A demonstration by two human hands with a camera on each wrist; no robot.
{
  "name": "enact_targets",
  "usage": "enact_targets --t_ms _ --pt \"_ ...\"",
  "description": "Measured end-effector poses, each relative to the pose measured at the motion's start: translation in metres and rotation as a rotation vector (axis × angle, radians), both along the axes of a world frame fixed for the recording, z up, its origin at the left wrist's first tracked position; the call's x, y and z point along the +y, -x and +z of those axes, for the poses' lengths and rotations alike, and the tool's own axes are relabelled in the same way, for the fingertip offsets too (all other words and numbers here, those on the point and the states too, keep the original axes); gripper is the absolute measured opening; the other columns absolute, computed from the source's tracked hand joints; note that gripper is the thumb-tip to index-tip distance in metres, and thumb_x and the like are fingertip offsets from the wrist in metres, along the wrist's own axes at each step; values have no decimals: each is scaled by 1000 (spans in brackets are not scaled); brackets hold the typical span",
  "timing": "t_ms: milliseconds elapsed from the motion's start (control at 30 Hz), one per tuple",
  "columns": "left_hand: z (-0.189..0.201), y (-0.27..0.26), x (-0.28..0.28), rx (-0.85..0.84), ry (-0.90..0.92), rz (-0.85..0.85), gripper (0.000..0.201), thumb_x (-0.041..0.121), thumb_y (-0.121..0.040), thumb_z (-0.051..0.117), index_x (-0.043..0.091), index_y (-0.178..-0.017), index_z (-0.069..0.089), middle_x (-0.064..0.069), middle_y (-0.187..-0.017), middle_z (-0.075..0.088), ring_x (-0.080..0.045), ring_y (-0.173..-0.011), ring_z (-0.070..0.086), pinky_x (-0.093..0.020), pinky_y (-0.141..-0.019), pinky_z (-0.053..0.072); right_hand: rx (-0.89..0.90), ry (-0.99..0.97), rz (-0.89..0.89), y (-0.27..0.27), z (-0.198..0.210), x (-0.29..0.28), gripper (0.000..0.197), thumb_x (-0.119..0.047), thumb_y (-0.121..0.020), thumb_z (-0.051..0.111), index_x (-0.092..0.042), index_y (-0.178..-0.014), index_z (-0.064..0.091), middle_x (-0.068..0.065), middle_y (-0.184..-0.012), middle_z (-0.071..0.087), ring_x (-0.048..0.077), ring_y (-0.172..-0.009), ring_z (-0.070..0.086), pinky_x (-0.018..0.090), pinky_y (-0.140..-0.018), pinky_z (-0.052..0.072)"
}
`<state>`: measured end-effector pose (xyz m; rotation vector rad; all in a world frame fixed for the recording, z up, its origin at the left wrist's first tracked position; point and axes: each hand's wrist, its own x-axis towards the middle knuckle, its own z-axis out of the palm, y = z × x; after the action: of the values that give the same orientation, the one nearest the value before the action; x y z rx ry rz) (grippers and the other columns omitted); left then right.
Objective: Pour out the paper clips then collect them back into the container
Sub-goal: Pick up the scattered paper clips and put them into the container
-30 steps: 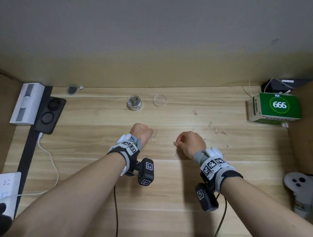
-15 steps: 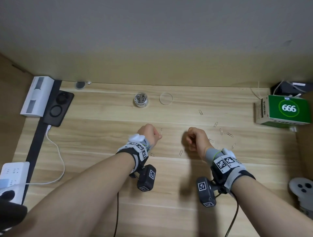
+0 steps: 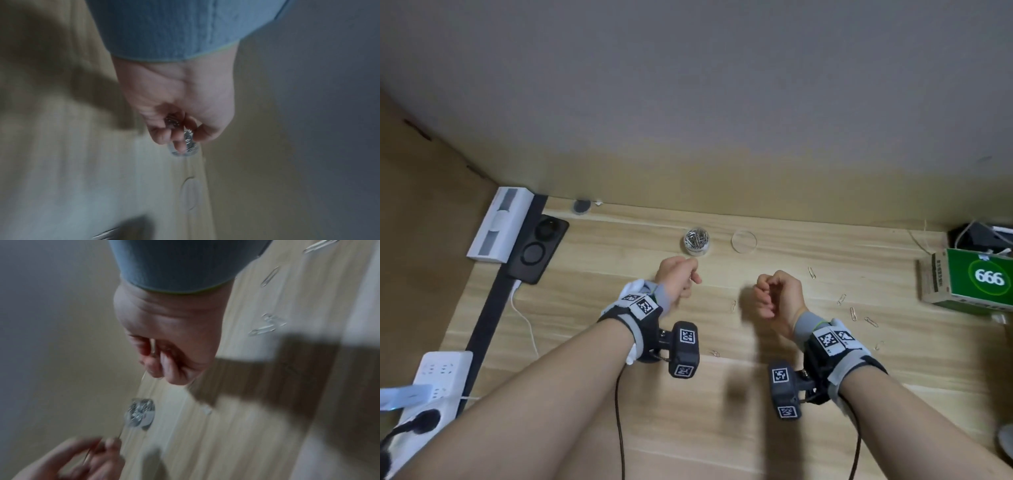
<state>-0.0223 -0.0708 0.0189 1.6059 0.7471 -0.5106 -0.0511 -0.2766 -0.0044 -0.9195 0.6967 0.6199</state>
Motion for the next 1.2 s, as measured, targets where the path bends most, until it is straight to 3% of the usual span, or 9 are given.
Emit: enact_targets --t_ms 167,233,333,467,633,767,967,1100,1200 --pt "7 -37 12 -65 33 120 6 1 -88 58 4 -83 59 -10 -65 59 -9 -42 50 -21 -40 44 136 283 86 -24 -7 28 25 -17 -90 37 -9 -77 56 9 -62 58 20 -51 50 25 -50 48" --pt "6 -50 14 -62 33 152 13 -3 -89 55 5 -79 59 -13 -65 60 -9 -39 53 -20 -41 49 153 314 132 -30 -7 32 28 -16 -92 37 -5 -88 62 16 -81 66 24 -64 61 27 -57 52" --pt "7 -64 11 -48 118 184 15 -1 -92 53 4 -80 59 -13 -72 62 -15 -55 60 -19 -46 51 151 326 94 -40 -8 32 32 -14 -90 40 1 -101 65 24 -99 69 30 -76 67 31 -69 55" --pt "-1 -75 8 -61 153 178 14 6 -91 55 9 -79 60 -10 -85 63 -20 -83 61 -23 -70 51 172 257 -22 -51 -8 31 30 -10 -90 41 8 -100 63 26 -99 68 31 -83 67 35 -75 58" --pt "-3 -81 9 -79 136 163 17 11 -90 56 13 -74 60 -12 -96 60 -23 -91 55 -32 -83 46 163 245 -50 -59 -10 36 31 -9 -88 43 9 -104 62 26 -101 68 30 -85 68 35 -80 57" --pt "3 -78 15 -126 180 183 12 9 -92 55 5 -91 67 -15 -101 66 -23 -98 63 -34 -91 50 134 172 -68 -68 -2 45 31 -11 -89 43 8 -104 62 22 -96 66 29 -85 66 32 -76 59" --pt "11 -66 42 -165 138 224 14 7 -93 52 3 -95 66 -13 -89 68 -22 -85 64 -32 -78 54 35 81 -61 -93 25 75 31 -14 -90 41 5 -100 62 21 -100 67 28 -86 66 31 -77 57" --pt "10 -57 63 -136 109 227 17 8 -93 50 4 -93 66 -15 -92 68 -25 -86 64 -33 -74 52 29 149 -5 -105 31 91 45 -23 -91 45 6 -121 60 20 -116 65 31 -103 63 33 -81 49" --pt "11 -52 74 -113 111 216 18 11 -94 49 9 -89 66 -12 -89 69 -23 -84 64 -30 -69 49 18 169 34 -106 35 97 52 -31 -94 44 0 -134 54 16 -134 60 29 -125 57 37 -103 41"
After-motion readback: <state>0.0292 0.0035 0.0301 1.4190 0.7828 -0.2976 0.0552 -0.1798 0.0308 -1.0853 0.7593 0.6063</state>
